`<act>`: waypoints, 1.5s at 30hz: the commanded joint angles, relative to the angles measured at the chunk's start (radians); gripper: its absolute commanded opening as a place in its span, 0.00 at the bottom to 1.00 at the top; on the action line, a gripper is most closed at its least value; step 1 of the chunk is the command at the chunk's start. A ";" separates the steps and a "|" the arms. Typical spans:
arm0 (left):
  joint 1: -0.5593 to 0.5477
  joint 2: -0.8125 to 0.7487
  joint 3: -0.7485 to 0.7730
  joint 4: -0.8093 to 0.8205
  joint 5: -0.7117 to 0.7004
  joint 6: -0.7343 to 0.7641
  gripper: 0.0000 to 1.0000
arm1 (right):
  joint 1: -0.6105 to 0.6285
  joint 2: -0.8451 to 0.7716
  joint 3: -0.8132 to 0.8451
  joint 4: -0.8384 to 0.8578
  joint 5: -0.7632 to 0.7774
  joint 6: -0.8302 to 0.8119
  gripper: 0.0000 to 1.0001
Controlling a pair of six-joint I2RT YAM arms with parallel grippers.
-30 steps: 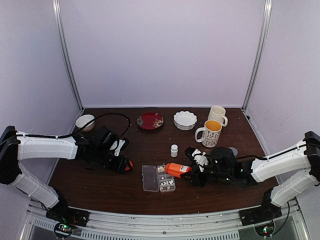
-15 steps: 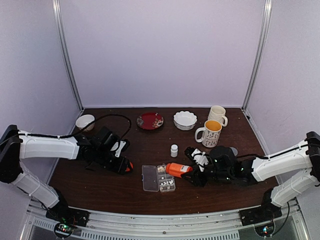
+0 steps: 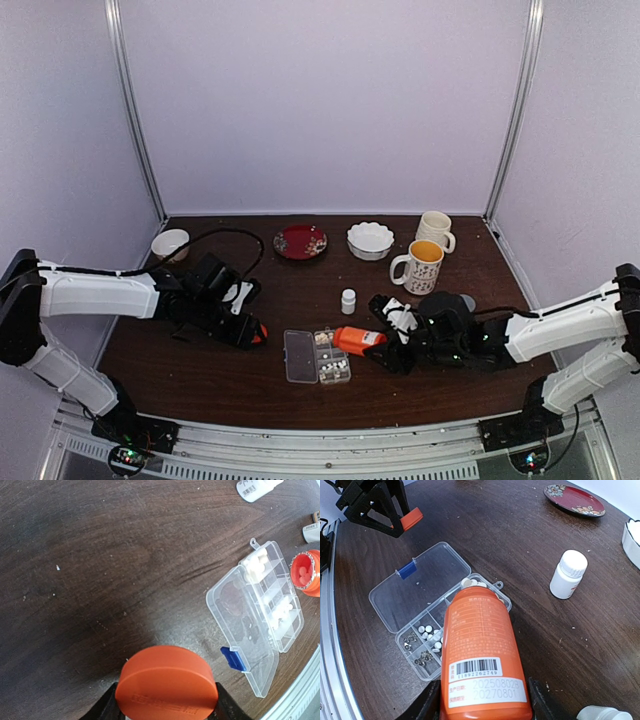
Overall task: Sort the pills into containers
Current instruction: Pour the pill into the compartment of the pill container.
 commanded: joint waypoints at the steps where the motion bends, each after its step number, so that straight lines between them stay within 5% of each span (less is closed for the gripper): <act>1: -0.008 0.008 0.027 0.039 0.008 0.010 0.03 | 0.006 -0.022 0.020 -0.002 0.004 -0.009 0.00; 12: -0.013 0.008 0.024 0.039 0.010 0.007 0.03 | 0.012 -0.018 0.053 -0.077 0.049 -0.015 0.00; 15: -0.013 0.008 0.022 0.040 0.010 0.007 0.03 | 0.015 -0.054 -0.004 0.039 0.039 0.005 0.00; 18: -0.014 0.010 0.019 0.039 0.010 0.006 0.03 | 0.019 -0.028 0.073 -0.104 0.067 -0.018 0.00; 21: -0.015 0.011 0.021 0.039 0.010 0.006 0.02 | 0.021 -0.049 0.027 -0.005 0.043 -0.006 0.00; 25: -0.016 0.012 0.022 0.039 0.011 0.005 0.02 | 0.028 -0.006 0.091 -0.119 0.054 -0.022 0.00; 28: -0.016 0.011 0.021 0.039 0.012 0.006 0.02 | 0.033 -0.031 0.032 -0.008 0.037 0.000 0.00; 31: -0.017 0.012 0.018 0.040 0.012 0.004 0.02 | 0.040 0.006 0.100 -0.138 0.072 -0.021 0.00; 35: -0.017 0.014 0.020 0.039 0.013 0.007 0.02 | 0.041 -0.035 0.038 -0.029 0.071 -0.009 0.00; 38: -0.017 0.015 0.022 0.039 0.013 0.006 0.02 | 0.042 0.003 0.114 -0.174 0.086 -0.027 0.00; 45: -0.020 0.020 0.022 0.039 0.014 0.005 0.02 | 0.047 0.014 0.122 -0.192 0.088 -0.038 0.00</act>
